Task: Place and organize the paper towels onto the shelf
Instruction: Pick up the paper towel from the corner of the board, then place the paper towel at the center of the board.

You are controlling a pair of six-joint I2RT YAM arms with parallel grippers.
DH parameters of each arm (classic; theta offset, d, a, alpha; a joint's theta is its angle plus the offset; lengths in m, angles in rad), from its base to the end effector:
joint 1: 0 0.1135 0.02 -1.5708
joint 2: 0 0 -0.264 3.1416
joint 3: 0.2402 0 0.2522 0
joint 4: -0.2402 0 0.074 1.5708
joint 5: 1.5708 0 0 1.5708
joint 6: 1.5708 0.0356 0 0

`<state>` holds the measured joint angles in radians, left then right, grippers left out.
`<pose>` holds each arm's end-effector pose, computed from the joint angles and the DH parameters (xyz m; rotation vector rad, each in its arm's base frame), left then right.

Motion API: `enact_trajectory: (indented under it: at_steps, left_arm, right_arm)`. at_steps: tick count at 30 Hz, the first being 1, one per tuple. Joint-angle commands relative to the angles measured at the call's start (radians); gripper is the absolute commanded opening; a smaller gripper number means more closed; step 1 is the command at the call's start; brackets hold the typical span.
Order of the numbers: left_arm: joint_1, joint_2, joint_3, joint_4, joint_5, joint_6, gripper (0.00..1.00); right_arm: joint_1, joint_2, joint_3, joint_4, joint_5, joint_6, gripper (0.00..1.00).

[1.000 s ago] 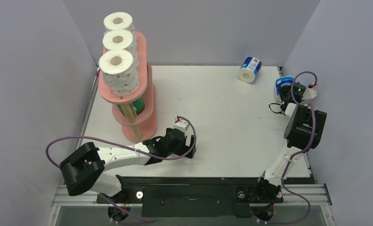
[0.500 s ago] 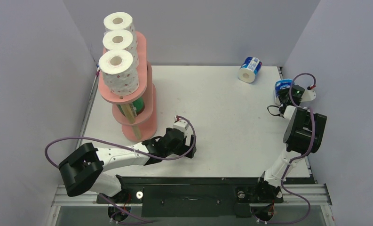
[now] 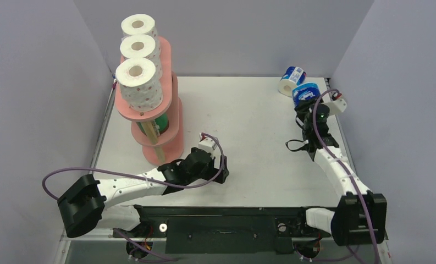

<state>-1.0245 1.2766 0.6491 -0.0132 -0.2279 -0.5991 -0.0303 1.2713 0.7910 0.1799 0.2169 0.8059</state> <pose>0.1441 -0.2215 0.2059 0.3514 2.2436 -0.6468 0.2906 -0.0165 0.2736 0.8970 1.6491 0.3330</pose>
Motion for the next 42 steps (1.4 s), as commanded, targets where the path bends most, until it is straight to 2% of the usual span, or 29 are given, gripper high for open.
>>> enact_trajectory:
  at_steps: [1, 6, 11, 18, 21, 27, 37, 42]
  left_arm:
    - [-0.018, -0.068, 0.009, -0.051, -0.02, -0.029, 0.97]
    - [-0.053, -0.091, 0.003, -0.059, -0.047, -0.028, 0.97]
    - [-0.085, -0.083, 0.01, -0.093, -0.088, -0.013, 0.98]
    - [-0.185, -0.08, -0.02, -0.076, -0.214, 0.035, 0.97]
    - [-0.231, -0.075, -0.014, -0.074, -0.26, 0.035, 0.97]
    - [-0.259, -0.068, -0.004, -0.094, -0.316, 0.009, 0.96]
    - [-0.261, -0.166, -0.136, -0.049, -0.338, -0.023, 0.96]
    - [-0.262, -0.185, -0.156, -0.041, -0.365, -0.042, 0.96]
  right_arm:
    - [0.193, -0.187, 0.029, -0.17, 0.139, -0.109, 0.21]
    - [0.392, -0.338, 0.066, -0.361, 0.155, -0.166, 0.21]
    - [0.58, -0.386, 0.173, -0.605, 0.183, -0.3, 0.21]
    - [0.853, -0.269, 0.419, -0.921, 0.309, -0.428, 0.22]
    - [0.952, -0.185, 0.492, -0.995, 0.376, -0.454, 0.23]
    - [0.994, -0.08, 0.5, -1.064, 0.357, -0.482, 0.23]
    - [1.014, 0.028, 0.506, -1.106, 0.274, -0.524, 0.23]
    - [1.032, 0.089, 0.517, -1.132, 0.245, -0.546, 0.23]
